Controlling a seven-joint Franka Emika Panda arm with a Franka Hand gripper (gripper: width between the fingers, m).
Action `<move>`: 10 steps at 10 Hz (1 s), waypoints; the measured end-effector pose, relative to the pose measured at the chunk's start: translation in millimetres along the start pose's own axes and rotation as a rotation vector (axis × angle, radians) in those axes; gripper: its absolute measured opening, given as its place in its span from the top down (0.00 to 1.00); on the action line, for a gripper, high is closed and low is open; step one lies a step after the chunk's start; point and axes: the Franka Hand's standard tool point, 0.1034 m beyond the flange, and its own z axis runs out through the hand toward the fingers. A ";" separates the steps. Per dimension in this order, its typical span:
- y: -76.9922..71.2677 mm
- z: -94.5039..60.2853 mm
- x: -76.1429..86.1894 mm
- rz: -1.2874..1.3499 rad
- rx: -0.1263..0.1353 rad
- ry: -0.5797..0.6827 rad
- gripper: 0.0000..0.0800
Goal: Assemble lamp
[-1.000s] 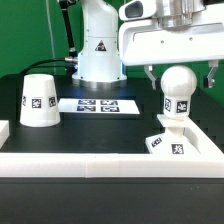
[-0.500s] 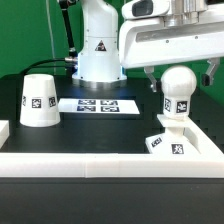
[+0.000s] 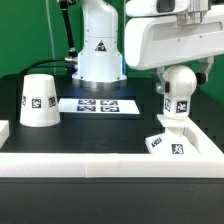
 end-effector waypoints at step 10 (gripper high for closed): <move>3.4 7.7 -2.2 -0.859 -0.062 -0.081 0.13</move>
Offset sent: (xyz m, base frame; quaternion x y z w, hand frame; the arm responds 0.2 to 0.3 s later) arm 0.0000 0.0000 0.0000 0.0000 0.0000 -0.1938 0.9810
